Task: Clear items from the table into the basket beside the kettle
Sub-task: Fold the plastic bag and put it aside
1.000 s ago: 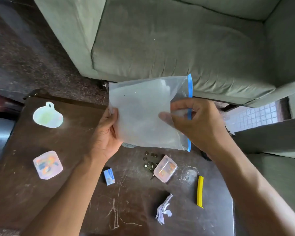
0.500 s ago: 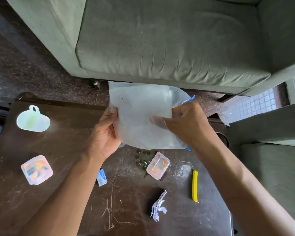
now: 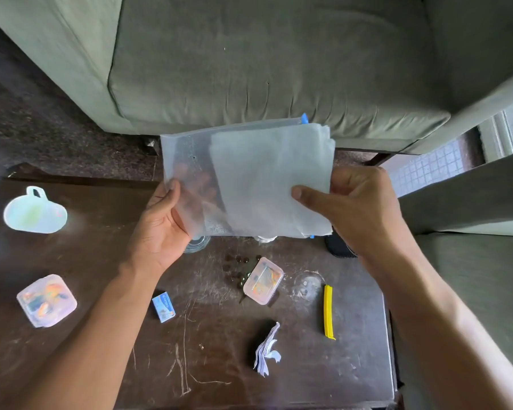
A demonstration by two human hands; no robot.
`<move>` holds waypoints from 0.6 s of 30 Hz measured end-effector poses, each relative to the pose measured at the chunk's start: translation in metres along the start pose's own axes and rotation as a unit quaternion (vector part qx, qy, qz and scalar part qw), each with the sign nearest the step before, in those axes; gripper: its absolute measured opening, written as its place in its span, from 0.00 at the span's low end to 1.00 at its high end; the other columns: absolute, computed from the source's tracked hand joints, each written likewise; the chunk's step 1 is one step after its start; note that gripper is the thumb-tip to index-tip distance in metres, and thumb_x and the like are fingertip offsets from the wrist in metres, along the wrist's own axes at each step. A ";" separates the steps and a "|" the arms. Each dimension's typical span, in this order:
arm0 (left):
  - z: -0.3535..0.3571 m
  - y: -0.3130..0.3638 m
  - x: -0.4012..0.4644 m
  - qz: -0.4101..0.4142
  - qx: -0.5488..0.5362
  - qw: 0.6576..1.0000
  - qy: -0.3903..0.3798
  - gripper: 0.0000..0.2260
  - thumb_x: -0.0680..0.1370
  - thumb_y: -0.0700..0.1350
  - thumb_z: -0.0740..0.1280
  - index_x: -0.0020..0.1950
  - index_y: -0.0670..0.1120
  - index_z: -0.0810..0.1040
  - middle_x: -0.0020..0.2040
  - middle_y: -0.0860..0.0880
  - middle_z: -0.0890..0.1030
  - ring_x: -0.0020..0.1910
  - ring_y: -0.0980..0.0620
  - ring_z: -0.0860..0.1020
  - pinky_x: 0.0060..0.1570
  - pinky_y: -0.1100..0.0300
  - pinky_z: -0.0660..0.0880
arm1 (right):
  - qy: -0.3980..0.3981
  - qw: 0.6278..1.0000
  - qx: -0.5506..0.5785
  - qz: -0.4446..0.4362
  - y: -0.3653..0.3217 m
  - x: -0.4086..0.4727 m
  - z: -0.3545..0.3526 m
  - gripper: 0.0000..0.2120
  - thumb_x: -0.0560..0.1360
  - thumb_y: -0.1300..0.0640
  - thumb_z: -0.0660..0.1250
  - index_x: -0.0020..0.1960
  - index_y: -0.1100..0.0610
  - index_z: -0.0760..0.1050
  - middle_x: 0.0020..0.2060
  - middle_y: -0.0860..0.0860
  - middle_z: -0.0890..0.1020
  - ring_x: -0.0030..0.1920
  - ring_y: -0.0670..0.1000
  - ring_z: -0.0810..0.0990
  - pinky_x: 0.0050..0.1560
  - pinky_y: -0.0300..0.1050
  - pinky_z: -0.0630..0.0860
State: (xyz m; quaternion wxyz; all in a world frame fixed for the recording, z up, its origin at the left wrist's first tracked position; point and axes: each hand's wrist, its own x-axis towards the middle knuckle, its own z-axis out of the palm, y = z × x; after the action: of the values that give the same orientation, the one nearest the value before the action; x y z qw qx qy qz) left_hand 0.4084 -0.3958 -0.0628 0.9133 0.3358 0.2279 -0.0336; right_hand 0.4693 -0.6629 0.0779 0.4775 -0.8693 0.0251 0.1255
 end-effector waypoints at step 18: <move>-0.011 -0.012 0.003 -0.021 0.072 0.997 0.008 0.27 0.93 0.41 0.52 0.53 0.54 0.90 0.57 0.51 0.92 0.56 0.47 0.91 0.59 0.51 0.88 | 0.225 0.960 -0.150 0.075 0.094 -0.046 -0.101 0.05 0.72 0.55 0.72 0.46 0.56 0.82 0.35 0.57 0.83 0.35 0.59 0.81 0.36 0.56 0.83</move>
State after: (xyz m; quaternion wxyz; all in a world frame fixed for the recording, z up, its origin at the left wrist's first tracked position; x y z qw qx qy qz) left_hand 0.4045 -0.3979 -0.0790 0.8840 0.3959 0.2395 -0.0660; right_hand 0.4286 -0.8023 0.0633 0.3129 -0.9323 0.1779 -0.0357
